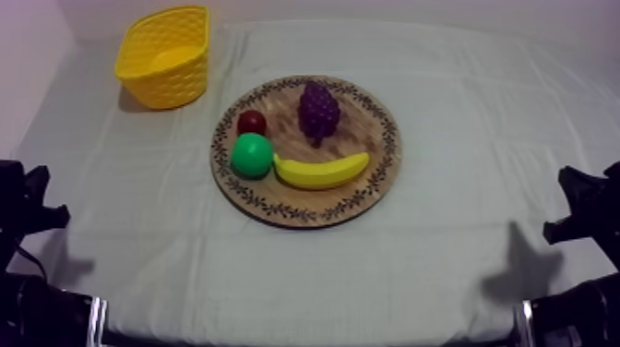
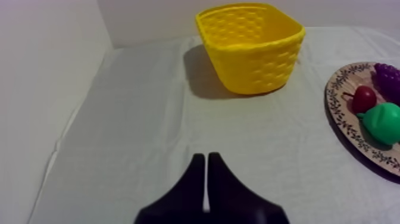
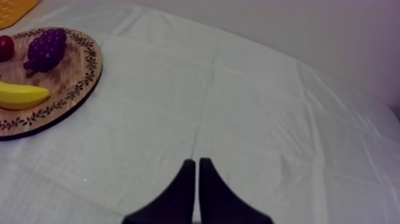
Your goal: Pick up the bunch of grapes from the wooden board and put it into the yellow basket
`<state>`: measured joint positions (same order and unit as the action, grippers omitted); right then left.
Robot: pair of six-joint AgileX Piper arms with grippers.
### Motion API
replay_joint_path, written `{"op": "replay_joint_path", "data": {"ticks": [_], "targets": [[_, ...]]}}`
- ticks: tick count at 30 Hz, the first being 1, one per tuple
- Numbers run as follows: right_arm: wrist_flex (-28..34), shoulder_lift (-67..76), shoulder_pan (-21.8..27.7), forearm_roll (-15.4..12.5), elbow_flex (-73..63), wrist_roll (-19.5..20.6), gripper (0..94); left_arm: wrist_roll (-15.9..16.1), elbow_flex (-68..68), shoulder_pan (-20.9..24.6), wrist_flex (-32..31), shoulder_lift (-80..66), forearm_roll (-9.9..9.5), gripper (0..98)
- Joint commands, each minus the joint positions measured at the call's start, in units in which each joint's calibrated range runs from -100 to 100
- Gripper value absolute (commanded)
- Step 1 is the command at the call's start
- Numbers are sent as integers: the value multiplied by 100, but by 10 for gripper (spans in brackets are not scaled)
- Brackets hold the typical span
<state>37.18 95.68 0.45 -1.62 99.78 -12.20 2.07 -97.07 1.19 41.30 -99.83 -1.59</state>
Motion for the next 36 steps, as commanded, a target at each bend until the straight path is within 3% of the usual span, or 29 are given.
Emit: {"op": "replay_joint_path", "data": {"ticks": [1,24,36], "targets": [[-1,0,0,-2,-1,1,5,-649,-192,-14,-573,0,-39,0],[-1,0,0,-2,-1,1,5,-653,-172,-65,-719,172,-38,0],[-1,0,0,-2,-1,1,5,-697,950,-172,-814,1147,-17,0]]}}
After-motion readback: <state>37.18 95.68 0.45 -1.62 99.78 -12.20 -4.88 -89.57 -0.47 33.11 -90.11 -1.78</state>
